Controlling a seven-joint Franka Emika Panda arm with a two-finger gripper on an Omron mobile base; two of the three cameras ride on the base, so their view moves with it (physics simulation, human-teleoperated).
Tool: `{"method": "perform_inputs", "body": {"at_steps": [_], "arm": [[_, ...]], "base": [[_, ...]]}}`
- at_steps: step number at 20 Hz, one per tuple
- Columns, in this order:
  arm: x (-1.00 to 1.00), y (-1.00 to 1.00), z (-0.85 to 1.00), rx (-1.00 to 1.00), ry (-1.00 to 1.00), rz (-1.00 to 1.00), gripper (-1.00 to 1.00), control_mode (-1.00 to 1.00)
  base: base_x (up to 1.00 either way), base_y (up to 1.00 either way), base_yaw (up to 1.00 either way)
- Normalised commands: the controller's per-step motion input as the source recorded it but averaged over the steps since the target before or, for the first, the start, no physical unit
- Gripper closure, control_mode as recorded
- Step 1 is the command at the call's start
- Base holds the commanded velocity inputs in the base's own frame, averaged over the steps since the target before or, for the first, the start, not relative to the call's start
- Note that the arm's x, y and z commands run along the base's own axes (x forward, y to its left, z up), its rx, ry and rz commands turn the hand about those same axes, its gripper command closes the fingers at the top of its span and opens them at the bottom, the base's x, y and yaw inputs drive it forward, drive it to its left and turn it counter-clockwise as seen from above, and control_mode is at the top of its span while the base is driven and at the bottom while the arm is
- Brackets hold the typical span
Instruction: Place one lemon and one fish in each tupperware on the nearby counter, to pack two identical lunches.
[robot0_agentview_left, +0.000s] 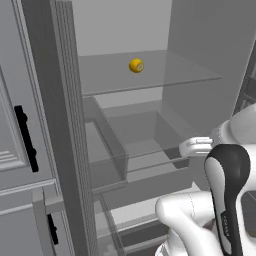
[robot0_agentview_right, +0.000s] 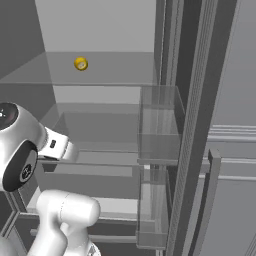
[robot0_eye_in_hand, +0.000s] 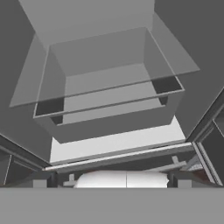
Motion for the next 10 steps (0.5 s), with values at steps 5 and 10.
{"method": "perform_inputs", "body": {"at_steps": [5, 10], "arm": [[0.39, 0.22, 0.14, -0.01, -0.11, 0.11, -1.0, -1.0], [0.37, 0.24, 0.59, -0.01, -0.18, 0.03, -1.0, -1.0]], "base": [[0.0, 0.0, 0.0], [0.0, 0.0, 0.0]]}}
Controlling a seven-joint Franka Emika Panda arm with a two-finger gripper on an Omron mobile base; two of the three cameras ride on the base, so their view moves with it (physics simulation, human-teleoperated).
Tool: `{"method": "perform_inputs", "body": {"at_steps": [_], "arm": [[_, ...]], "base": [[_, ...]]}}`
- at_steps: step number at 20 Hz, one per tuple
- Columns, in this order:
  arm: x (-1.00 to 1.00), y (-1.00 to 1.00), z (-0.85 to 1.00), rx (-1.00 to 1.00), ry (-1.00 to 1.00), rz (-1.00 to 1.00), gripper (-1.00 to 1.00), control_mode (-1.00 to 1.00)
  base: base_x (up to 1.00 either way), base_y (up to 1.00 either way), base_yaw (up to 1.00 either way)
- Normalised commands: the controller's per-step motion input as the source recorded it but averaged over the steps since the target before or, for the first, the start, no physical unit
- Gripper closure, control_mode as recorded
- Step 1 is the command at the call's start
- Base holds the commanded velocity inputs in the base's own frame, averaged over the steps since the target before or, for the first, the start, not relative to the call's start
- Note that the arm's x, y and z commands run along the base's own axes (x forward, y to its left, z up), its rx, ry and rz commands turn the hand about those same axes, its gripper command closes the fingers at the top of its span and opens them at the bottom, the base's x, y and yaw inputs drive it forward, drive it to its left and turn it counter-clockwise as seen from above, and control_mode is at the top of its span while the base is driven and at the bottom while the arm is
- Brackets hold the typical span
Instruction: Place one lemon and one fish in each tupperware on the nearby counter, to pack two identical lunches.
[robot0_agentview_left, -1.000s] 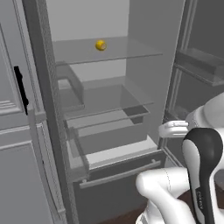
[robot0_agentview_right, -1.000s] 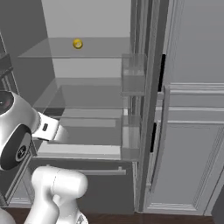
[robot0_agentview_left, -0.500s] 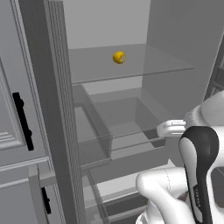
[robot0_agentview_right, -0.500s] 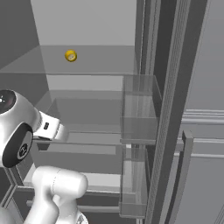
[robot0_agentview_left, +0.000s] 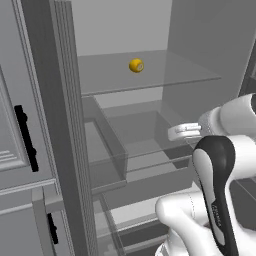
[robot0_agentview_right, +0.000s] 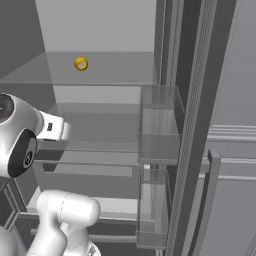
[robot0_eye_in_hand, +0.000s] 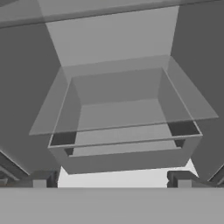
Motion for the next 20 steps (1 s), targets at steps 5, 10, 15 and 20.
{"method": "perform_inputs", "body": {"at_steps": [5, 10, 15, 20], "arm": [[0.4, 0.08, 0.75, 0.0, -0.02, 0.0, -1.0, -1.0], [0.47, 0.0, 0.58, 0.02, 0.0, 0.0, -1.0, -1.0], [0.43, 0.02, 0.41, 0.0, 0.01, 0.0, -1.0, -1.0], [0.61, 0.01, 0.23, 0.0, 0.09, 0.0, -1.0, -1.0]], "base": [[0.0, 0.0, 0.0], [0.0, 0.0, 0.0], [0.0, 0.0, 0.0], [0.0, 0.0, 0.0]]}}
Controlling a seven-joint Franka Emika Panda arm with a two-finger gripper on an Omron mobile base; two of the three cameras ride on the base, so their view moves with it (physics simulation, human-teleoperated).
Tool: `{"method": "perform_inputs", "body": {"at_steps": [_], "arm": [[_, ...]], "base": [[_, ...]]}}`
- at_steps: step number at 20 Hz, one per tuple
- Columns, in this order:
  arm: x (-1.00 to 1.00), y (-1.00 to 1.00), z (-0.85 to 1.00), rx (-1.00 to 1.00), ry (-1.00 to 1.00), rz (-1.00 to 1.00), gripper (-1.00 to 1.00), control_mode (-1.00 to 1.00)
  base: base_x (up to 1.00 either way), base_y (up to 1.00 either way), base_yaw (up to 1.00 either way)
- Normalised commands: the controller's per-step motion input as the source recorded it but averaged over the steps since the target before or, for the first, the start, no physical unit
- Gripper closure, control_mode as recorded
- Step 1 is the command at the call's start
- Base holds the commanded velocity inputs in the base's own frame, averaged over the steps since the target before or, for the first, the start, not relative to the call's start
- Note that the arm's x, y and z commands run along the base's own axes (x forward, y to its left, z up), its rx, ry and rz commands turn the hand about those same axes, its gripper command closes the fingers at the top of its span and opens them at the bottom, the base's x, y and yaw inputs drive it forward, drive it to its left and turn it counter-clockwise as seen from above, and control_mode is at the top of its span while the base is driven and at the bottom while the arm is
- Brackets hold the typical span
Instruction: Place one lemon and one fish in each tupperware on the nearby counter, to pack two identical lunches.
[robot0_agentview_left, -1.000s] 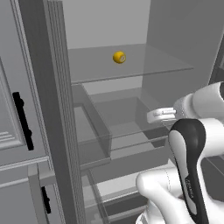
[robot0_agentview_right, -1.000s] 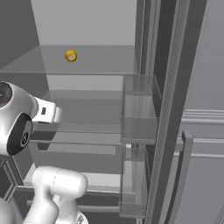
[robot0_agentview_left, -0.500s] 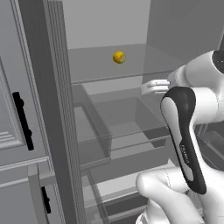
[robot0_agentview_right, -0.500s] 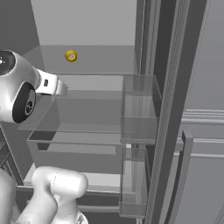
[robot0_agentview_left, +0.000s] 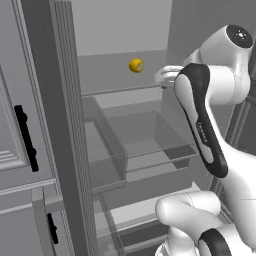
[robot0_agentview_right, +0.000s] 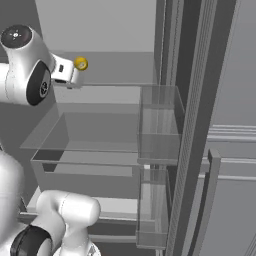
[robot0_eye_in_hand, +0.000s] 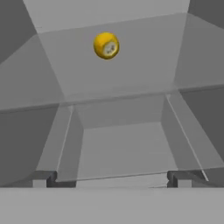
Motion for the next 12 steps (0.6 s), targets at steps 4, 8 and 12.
{"method": "perform_inputs", "body": {"at_steps": [4, 8, 12], "arm": [[0.73, 0.04, 0.0, 0.0, 0.15, 0.0, -1.0, -1.0], [0.95, 0.35, 0.0, 0.0, 0.11, 0.14, -1.0, -1.0], [0.92, 0.15, -0.05, 0.0, 0.04, 0.15, -1.0, -1.0]], "base": [[0.0, 0.0, 0.0], [0.0, 0.0, 0.0], [0.0, 0.0, 0.0]]}}
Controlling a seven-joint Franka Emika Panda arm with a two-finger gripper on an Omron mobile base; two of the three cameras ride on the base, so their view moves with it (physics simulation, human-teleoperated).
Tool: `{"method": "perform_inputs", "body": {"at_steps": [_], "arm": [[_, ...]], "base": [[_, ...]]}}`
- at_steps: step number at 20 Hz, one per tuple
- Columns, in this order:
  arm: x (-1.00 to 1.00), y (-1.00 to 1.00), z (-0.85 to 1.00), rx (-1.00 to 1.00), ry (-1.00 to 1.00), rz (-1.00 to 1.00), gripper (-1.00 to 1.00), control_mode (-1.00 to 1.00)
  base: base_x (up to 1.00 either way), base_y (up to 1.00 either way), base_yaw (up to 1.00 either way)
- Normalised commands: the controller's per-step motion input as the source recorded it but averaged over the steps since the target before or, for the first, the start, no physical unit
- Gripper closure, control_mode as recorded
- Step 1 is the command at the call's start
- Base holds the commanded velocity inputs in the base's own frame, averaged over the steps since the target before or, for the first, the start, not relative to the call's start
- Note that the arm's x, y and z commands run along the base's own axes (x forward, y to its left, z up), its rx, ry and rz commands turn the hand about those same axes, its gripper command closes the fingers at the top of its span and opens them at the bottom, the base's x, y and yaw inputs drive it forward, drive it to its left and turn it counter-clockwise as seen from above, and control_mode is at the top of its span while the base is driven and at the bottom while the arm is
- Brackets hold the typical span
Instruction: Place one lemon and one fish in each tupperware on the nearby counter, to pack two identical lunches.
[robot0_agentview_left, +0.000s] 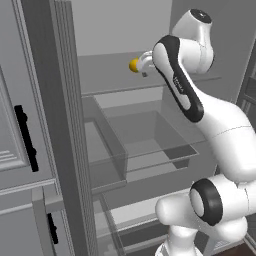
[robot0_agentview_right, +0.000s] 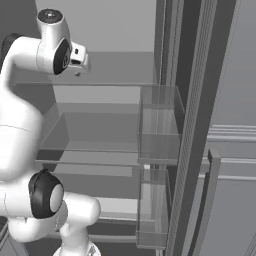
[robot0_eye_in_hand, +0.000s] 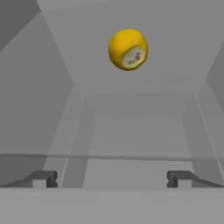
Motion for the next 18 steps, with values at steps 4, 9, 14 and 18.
{"method": "perform_inputs", "body": {"at_steps": [4, 9, 14, 18], "arm": [[0.8, 0.01, -0.08, 0.0, 0.0, 0.02, -1.0, -1.0], [0.59, 0.08, -0.2, 0.0, -0.05, 0.0, -1.0, -1.0], [0.42, 0.04, -0.33, 0.0, -0.23, -0.04, -1.0, -1.0], [0.43, 0.05, -0.08, 0.0, -0.15, -0.07, -1.0, -1.0]], "base": [[0.0, 0.0, 0.0], [0.0, 0.0, 0.0], [0.0, 0.0, 0.0], [0.0, 0.0, 0.0]]}}
